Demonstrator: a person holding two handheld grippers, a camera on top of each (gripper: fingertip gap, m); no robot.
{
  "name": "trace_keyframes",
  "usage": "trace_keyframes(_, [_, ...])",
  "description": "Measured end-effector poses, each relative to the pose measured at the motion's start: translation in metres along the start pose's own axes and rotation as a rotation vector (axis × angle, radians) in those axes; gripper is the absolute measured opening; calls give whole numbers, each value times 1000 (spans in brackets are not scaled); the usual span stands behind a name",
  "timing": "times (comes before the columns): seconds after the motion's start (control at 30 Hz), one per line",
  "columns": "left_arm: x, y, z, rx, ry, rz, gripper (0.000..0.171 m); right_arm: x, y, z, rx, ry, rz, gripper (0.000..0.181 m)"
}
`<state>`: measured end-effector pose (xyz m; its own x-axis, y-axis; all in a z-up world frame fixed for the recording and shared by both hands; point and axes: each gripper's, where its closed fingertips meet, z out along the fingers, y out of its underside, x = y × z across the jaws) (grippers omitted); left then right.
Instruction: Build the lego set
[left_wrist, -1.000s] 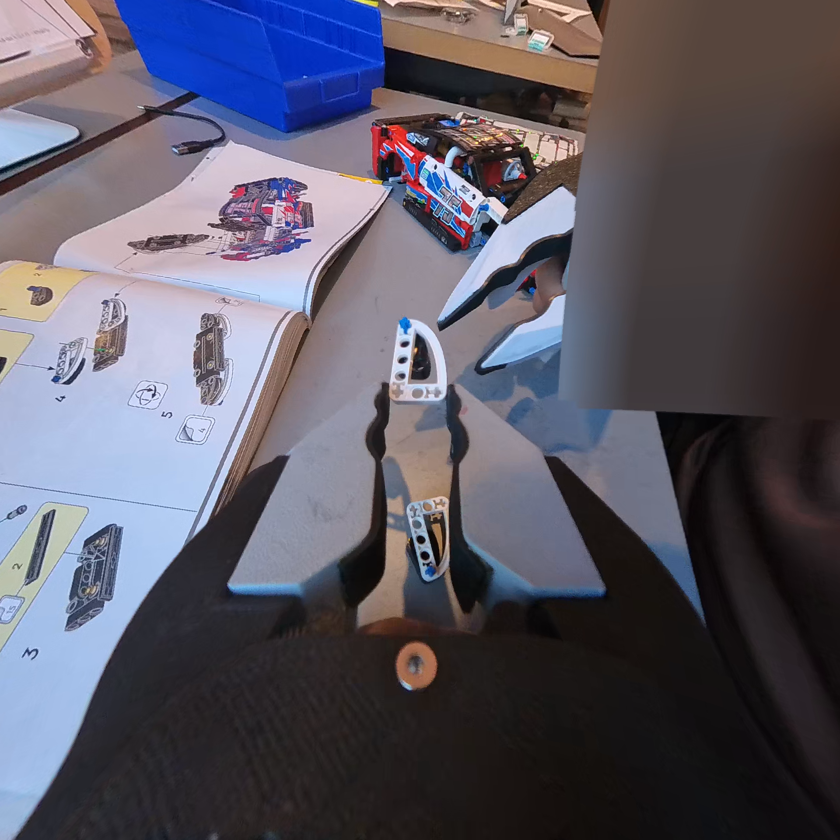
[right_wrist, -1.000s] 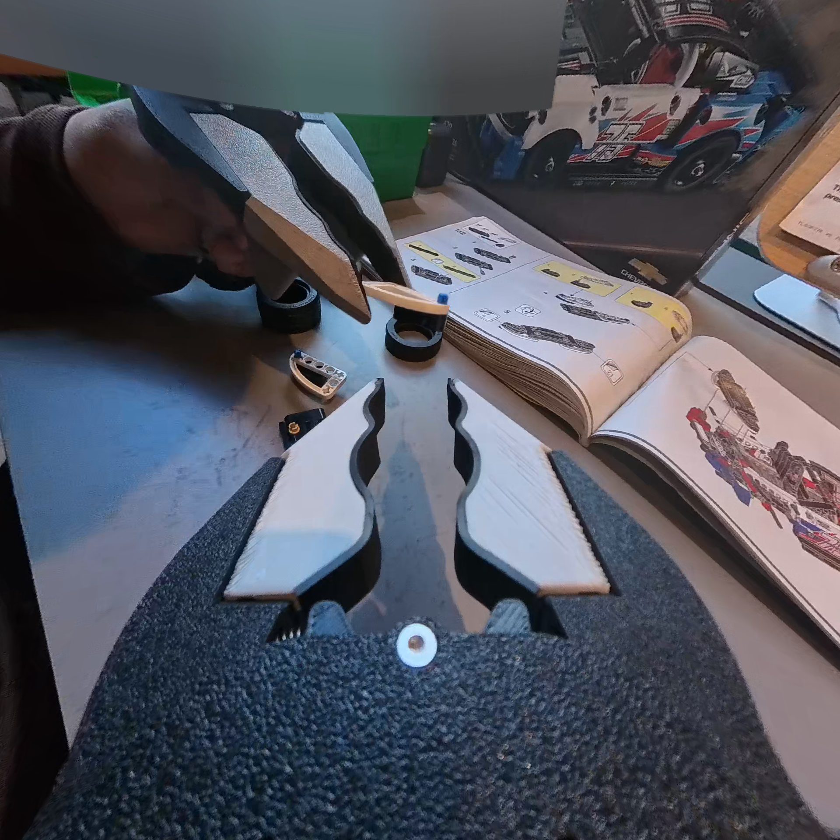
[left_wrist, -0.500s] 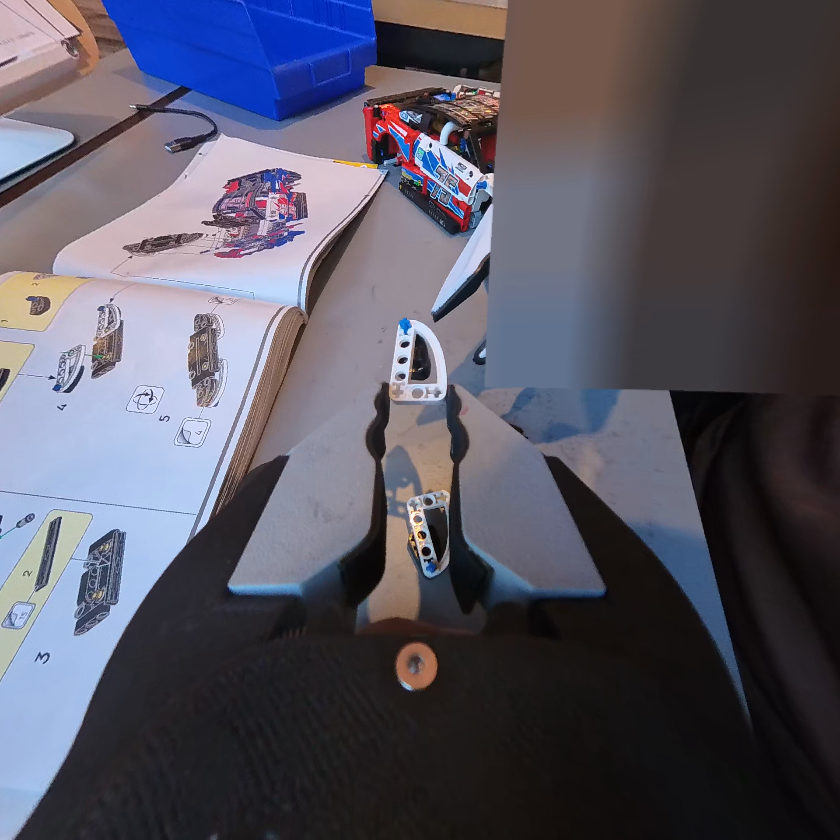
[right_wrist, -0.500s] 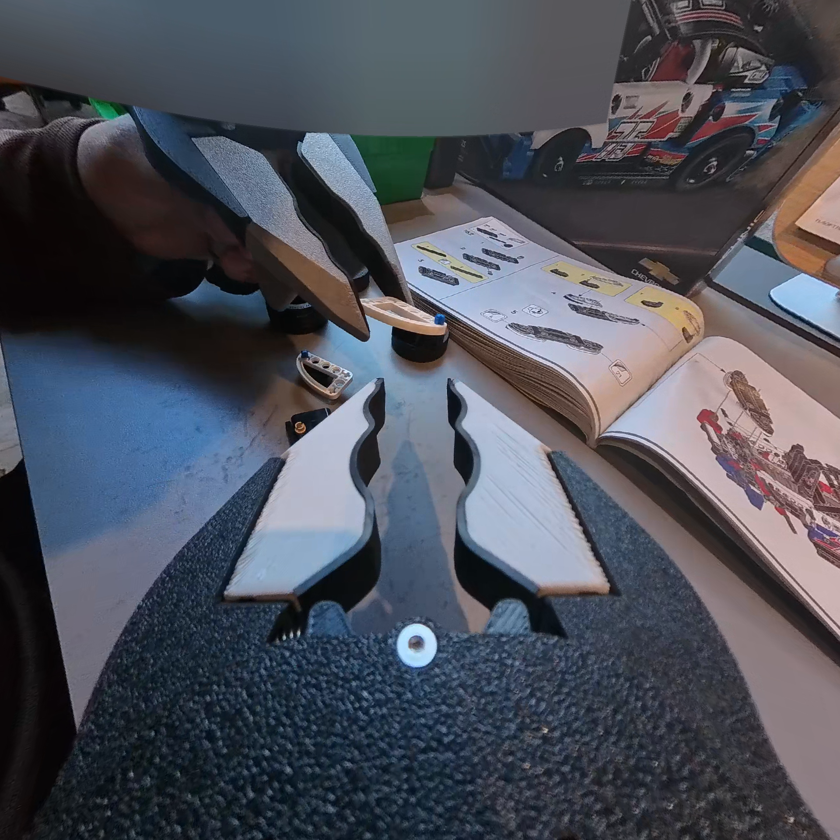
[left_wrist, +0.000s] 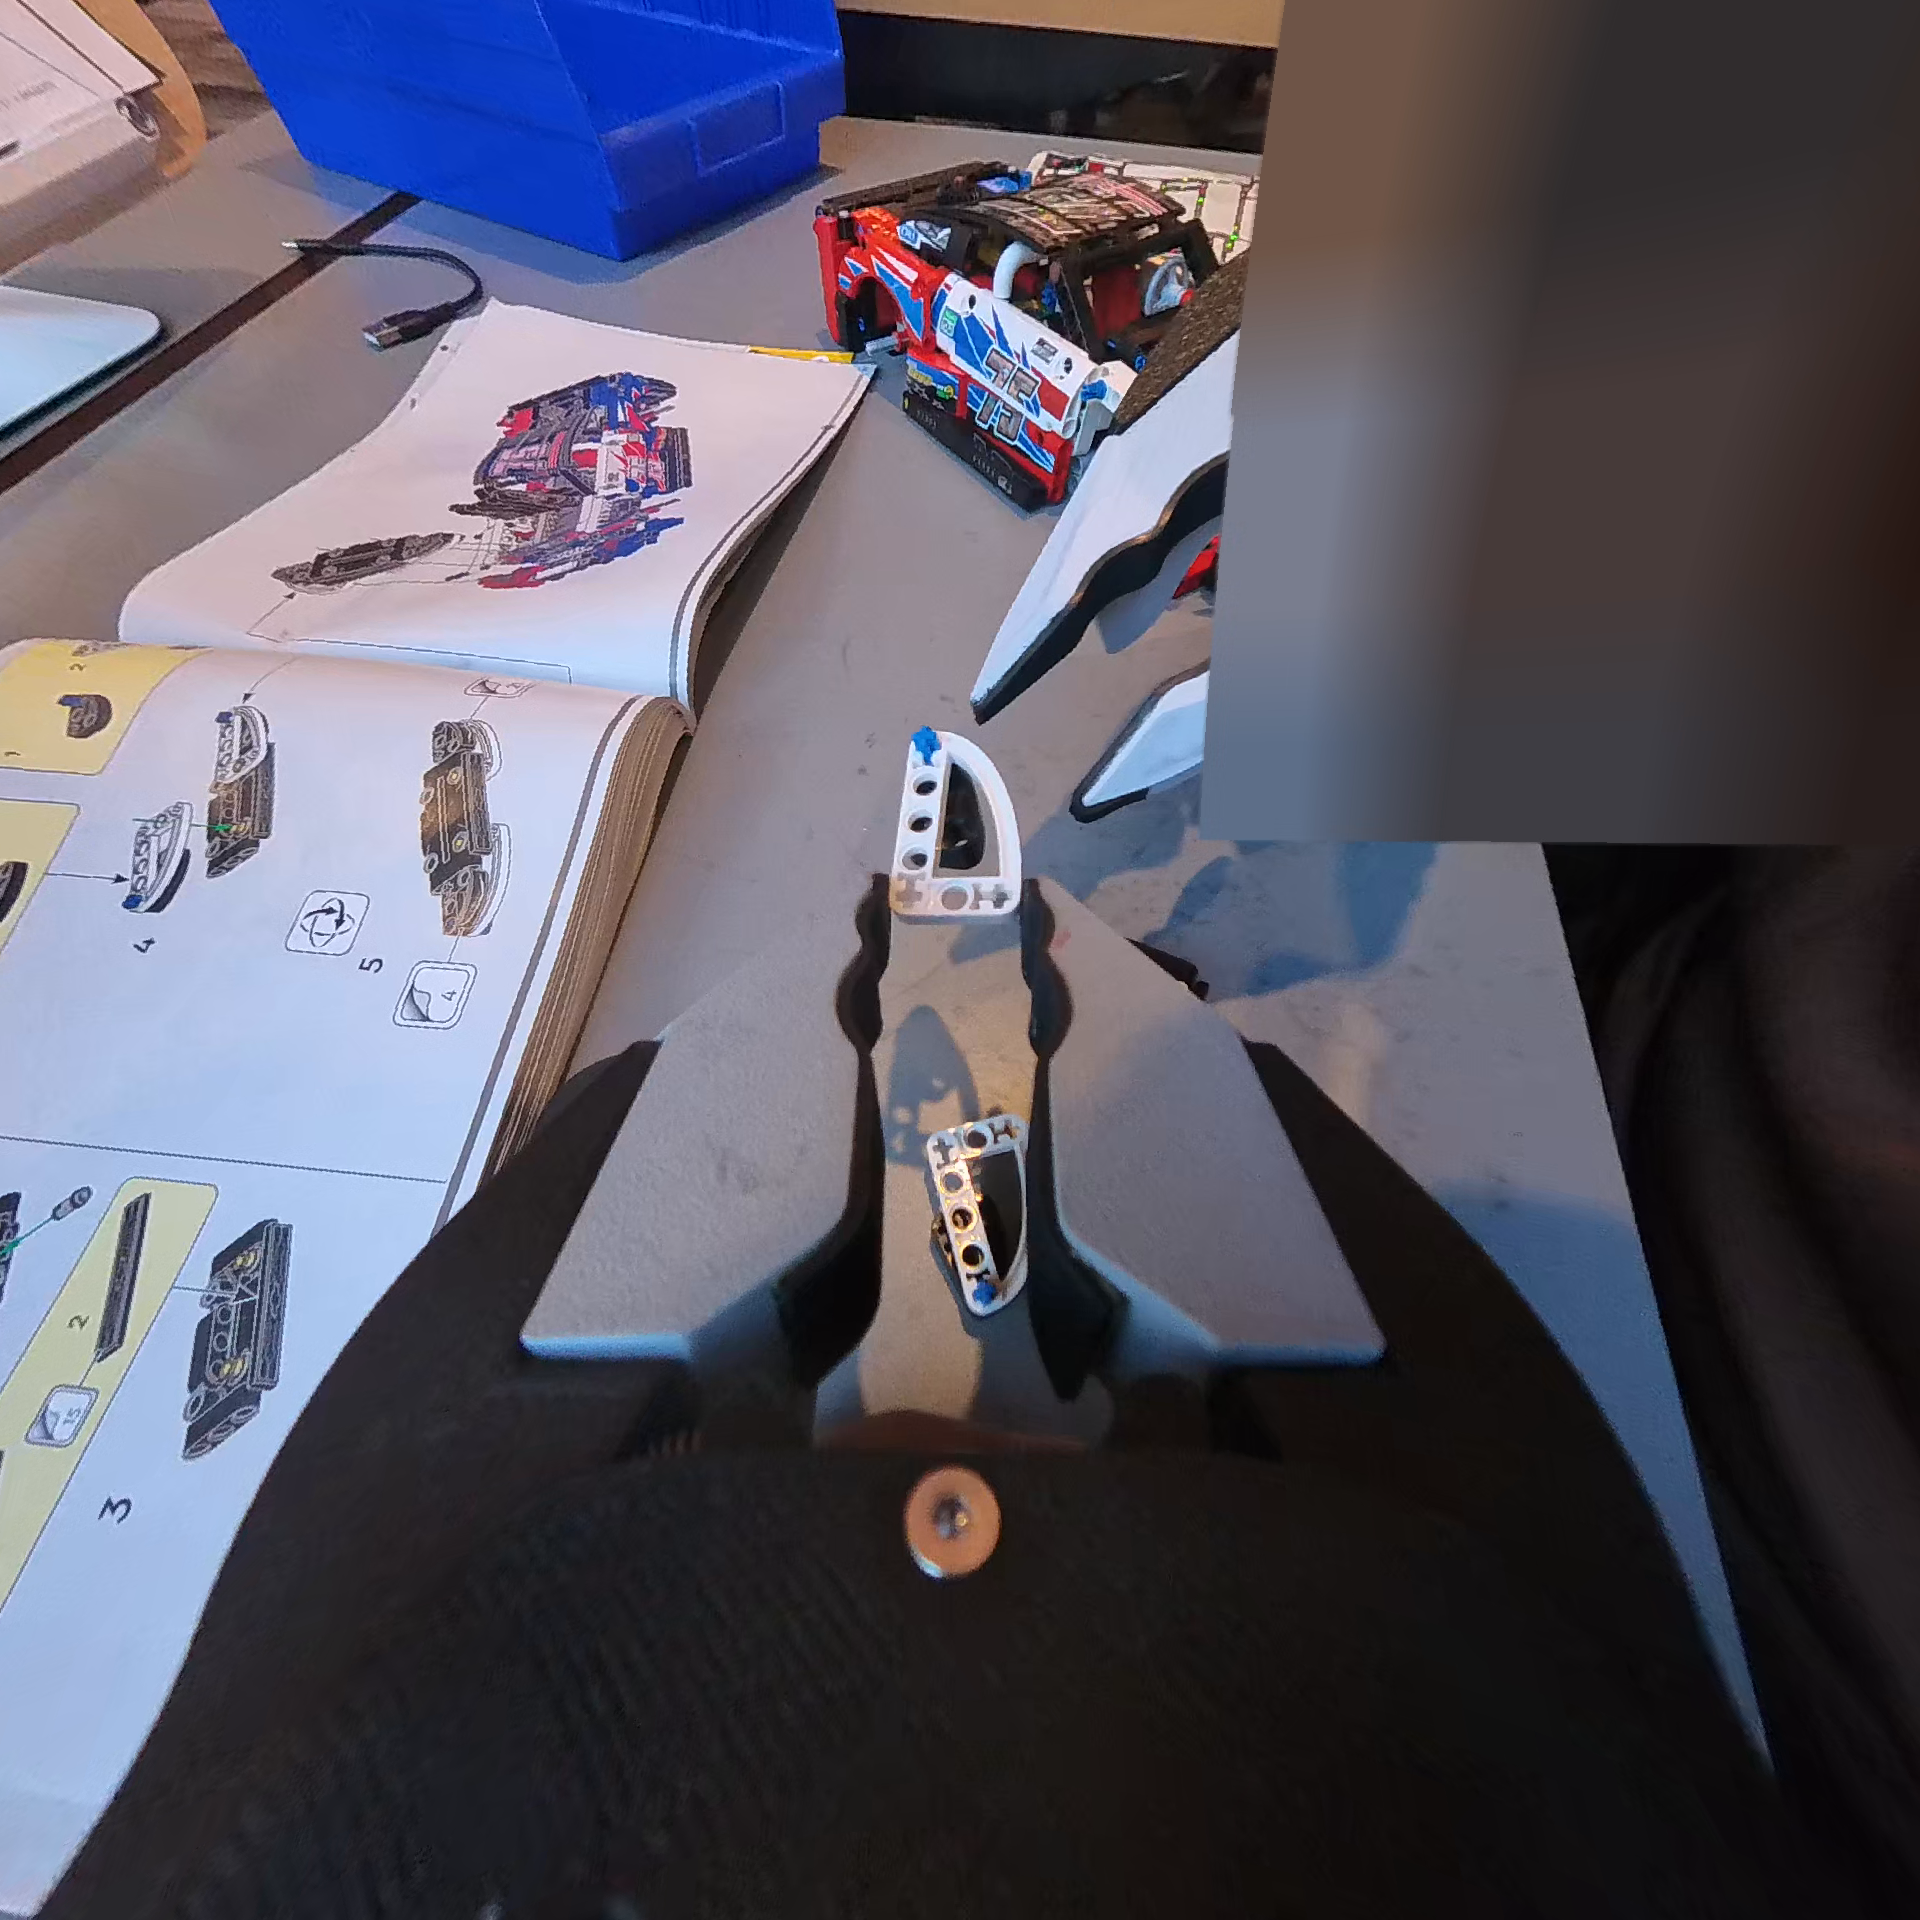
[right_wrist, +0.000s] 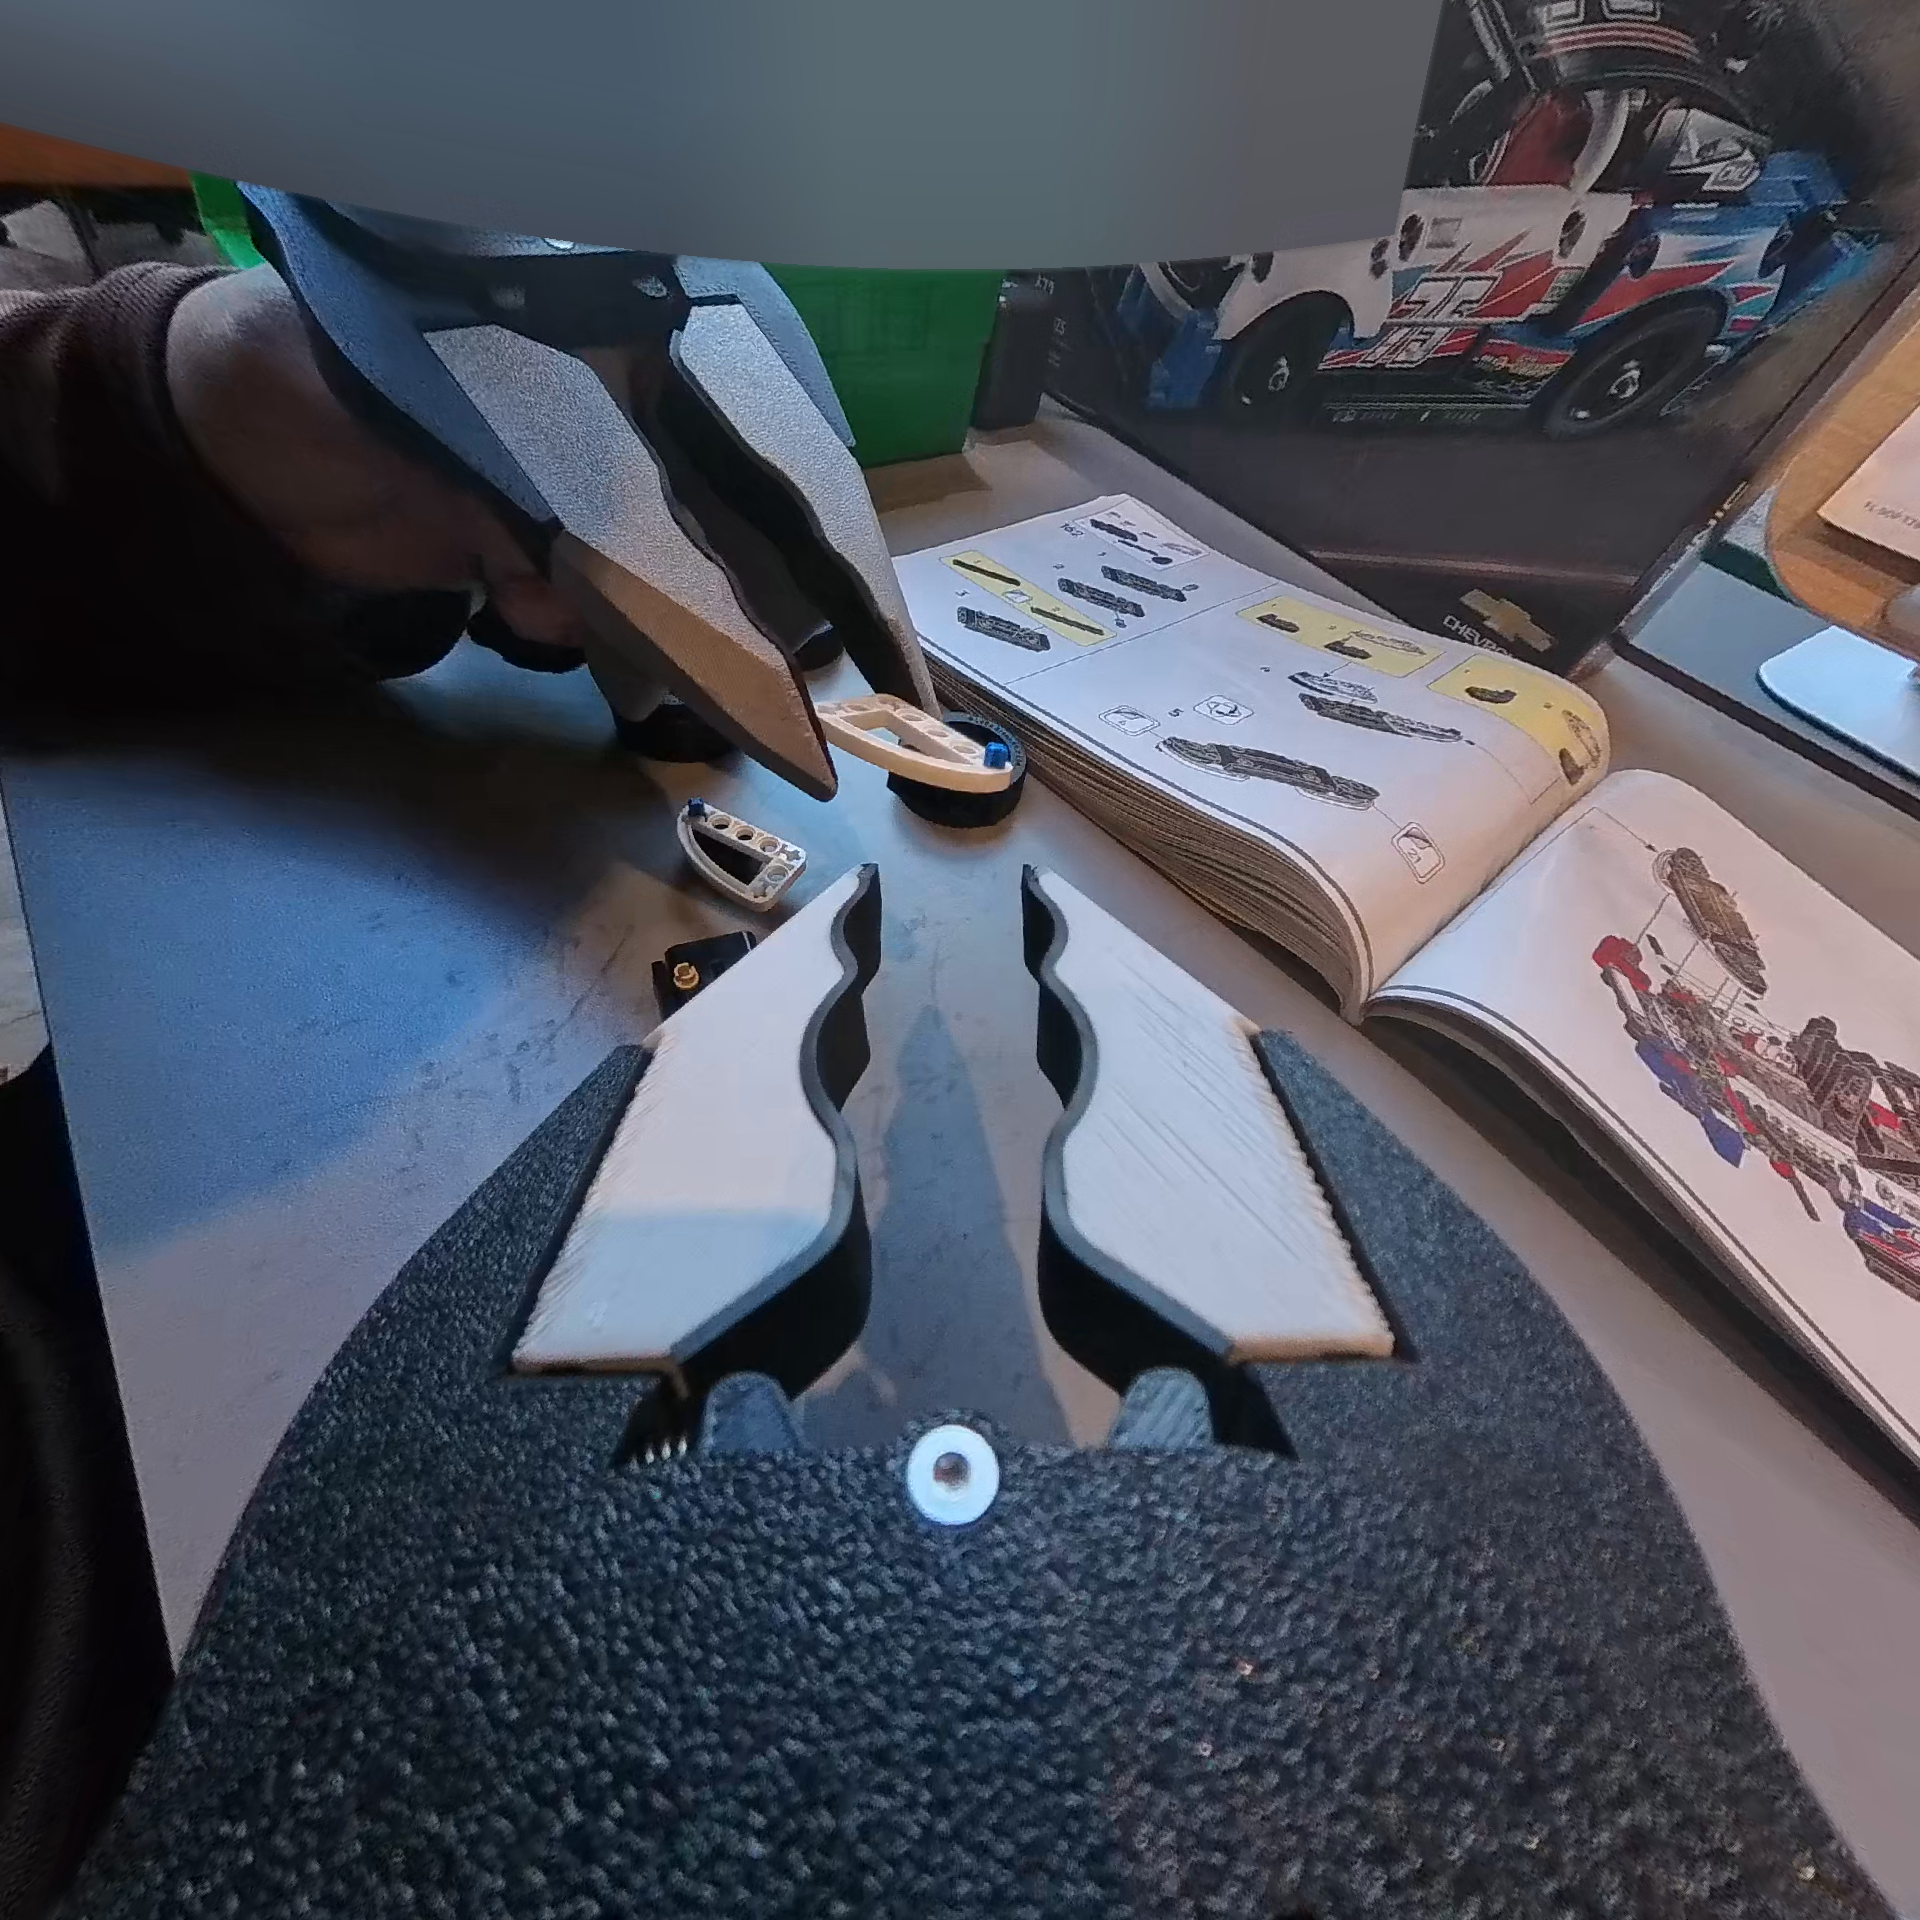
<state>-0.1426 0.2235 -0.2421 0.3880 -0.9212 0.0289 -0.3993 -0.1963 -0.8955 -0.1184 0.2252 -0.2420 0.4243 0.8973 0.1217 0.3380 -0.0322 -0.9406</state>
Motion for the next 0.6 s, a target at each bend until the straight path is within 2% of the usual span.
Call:
trace_keyframes(0.5, [0, 2, 1, -7, 1, 3, 22, 0, 0, 0, -2, 0, -4, 26])
trace_keyframes(0.6, [-6, 6, 1, -34, -35, 24, 22, 2, 0, 0, 3, 10, 4, 26])
